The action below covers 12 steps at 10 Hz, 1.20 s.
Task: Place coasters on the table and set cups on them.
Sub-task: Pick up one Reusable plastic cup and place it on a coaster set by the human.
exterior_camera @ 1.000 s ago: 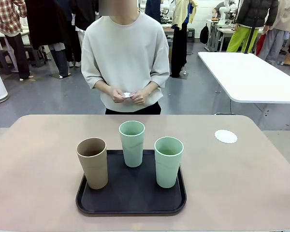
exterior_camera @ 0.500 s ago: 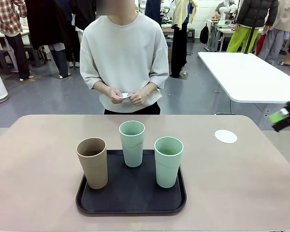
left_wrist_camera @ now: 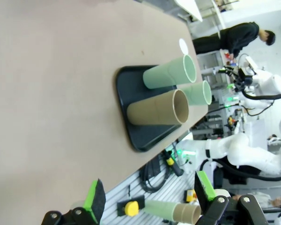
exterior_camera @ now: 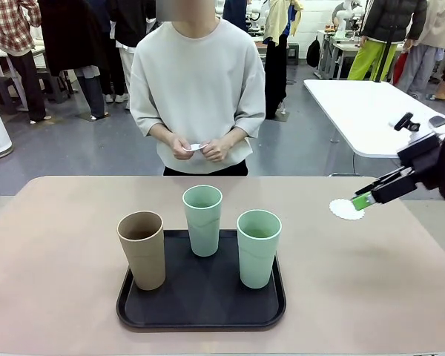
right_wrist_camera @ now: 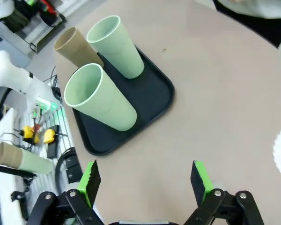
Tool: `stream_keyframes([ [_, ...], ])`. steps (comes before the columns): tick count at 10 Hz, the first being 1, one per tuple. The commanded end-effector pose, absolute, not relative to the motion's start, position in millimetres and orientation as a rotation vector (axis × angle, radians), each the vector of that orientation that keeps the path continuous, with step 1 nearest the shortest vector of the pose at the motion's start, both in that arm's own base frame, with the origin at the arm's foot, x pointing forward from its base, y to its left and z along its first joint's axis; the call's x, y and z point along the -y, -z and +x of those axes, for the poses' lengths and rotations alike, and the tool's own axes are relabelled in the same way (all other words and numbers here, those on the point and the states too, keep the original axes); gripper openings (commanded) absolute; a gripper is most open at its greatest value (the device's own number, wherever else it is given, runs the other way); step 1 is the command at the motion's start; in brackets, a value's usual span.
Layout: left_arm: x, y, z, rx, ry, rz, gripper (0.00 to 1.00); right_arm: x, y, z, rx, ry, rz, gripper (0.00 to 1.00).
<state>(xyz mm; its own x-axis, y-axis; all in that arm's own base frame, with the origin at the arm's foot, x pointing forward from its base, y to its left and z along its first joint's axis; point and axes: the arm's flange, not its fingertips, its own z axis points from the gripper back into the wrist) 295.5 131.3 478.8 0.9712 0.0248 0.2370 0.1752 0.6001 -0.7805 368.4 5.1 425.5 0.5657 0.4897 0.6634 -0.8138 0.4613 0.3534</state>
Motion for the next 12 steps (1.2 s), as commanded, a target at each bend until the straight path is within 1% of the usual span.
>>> stream_keyframes([
  [1,-132,-479,296,0.244,0.089,-0.93,1.0,-19,-408,357,0.579,-0.895,0.748,1.0],
  [2,-132,-479,296,0.244,0.089,-0.93,1.0,-12,-415,348,0.572,-0.876,0.818,1.0],
  [3,-132,-479,296,0.244,0.089,-0.93,1.0,-12,-420,369,0.541,-0.878,0.725,1.0],
  [6,-132,-479,296,0.244,0.089,-0.93,1.0,-13,-421,369,0.55,-0.88,0.748,1.0],
  [7,-132,-479,296,0.244,0.089,-0.93,1.0,-23,-404,365,0.657,-1.091,0.681,1.0],
  [8,-132,-479,296,0.244,0.089,-0.93,1.0,-34,-387,364,0.717,-1.175,0.727,1.0],
  [9,-132,-479,296,0.244,0.089,-0.93,1.0,-45,-368,369,0.76,-1.196,0.758,1.0],
  [11,-132,-479,296,0.244,0.089,-0.93,1.0,-59,-343,375,0.755,-1.234,0.816,1.0],
  [12,-132,-479,296,0.244,0.089,-0.93,1.0,-65,-332,377,0.705,-1.264,0.872,1.0],
])
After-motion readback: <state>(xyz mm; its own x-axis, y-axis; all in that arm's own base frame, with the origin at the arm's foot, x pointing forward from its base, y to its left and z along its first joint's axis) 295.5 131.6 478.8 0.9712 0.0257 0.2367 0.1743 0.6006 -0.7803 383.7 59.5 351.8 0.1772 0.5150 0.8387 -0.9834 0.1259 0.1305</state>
